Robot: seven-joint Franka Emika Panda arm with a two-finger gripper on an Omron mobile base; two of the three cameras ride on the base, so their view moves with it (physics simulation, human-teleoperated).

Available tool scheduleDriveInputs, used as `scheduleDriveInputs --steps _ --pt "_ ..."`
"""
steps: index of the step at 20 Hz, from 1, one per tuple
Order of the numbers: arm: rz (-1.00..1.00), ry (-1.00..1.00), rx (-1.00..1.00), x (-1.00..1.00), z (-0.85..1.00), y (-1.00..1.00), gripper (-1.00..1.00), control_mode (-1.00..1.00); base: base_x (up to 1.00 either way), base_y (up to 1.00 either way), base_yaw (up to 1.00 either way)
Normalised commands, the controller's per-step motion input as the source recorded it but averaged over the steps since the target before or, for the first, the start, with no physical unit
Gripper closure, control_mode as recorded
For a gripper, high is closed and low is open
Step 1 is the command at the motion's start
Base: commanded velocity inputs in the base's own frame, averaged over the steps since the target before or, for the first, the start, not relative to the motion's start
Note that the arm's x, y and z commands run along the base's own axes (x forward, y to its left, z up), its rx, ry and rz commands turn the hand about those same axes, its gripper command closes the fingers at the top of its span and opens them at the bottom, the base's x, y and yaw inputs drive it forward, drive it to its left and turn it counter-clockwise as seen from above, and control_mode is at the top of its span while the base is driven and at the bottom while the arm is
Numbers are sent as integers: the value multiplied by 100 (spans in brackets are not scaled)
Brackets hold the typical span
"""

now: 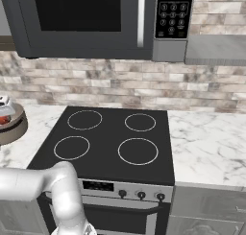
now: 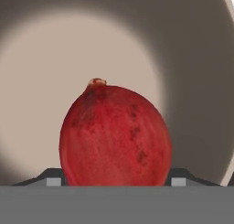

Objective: Turn on the sink faucet. Then move the onion from the counter to the sink. Turn off the sink. Move the vegetable from the sink to the pot next to the stove. Finally move the pot to the rear right burner.

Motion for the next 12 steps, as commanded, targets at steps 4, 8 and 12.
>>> scheduleDriveInputs --steps 4,8,12 --pt "0 0 2 -2 1 0 -100 -100 0 0 0" --pt "-3 0 0 0 7 6 -100 -100 0 0 0" --pt "-6 0 0 -2 23 0 -100 -100 0 0 0"
